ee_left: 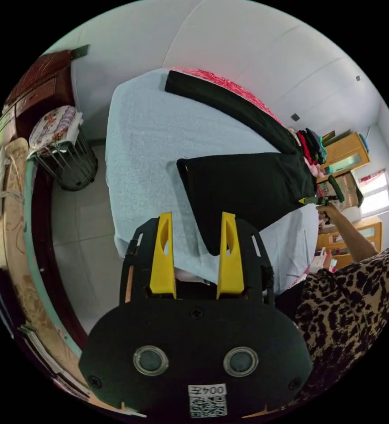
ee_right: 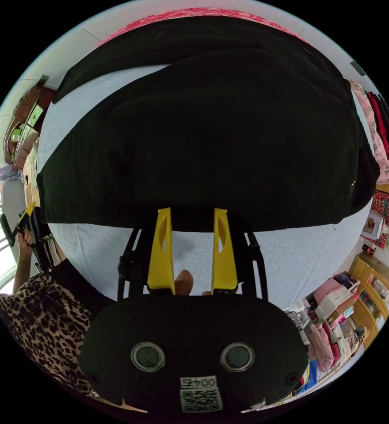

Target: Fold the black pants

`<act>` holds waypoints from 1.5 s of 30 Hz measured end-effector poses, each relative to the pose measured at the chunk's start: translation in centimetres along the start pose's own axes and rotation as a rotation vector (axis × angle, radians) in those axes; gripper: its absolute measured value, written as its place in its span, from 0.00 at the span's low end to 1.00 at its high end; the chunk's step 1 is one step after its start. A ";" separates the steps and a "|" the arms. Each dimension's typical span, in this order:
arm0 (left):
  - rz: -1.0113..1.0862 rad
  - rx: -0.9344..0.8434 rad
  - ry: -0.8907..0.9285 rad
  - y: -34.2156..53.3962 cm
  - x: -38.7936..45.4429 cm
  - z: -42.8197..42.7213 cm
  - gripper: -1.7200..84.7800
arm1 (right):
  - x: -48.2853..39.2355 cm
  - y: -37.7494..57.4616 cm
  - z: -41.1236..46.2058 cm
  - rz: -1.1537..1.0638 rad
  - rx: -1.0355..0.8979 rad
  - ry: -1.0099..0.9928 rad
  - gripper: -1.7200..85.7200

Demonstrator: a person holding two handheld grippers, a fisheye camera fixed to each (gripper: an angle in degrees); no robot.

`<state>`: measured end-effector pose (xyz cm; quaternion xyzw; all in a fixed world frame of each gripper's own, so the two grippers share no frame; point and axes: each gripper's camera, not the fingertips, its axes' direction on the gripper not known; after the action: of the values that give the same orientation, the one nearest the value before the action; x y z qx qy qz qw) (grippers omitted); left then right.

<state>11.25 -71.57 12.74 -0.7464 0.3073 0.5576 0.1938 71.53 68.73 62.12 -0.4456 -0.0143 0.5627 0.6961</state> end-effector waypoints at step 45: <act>0.037 0.011 0.052 0.0 -2.3 3.2 0.17 | -1.5 0.7 11.5 0.032 -0.077 -0.012 0.14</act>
<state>8.49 -68.98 13.97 -0.7537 0.3291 0.5399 0.1794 64.42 74.45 69.31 -0.4690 -0.0328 0.5755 0.6691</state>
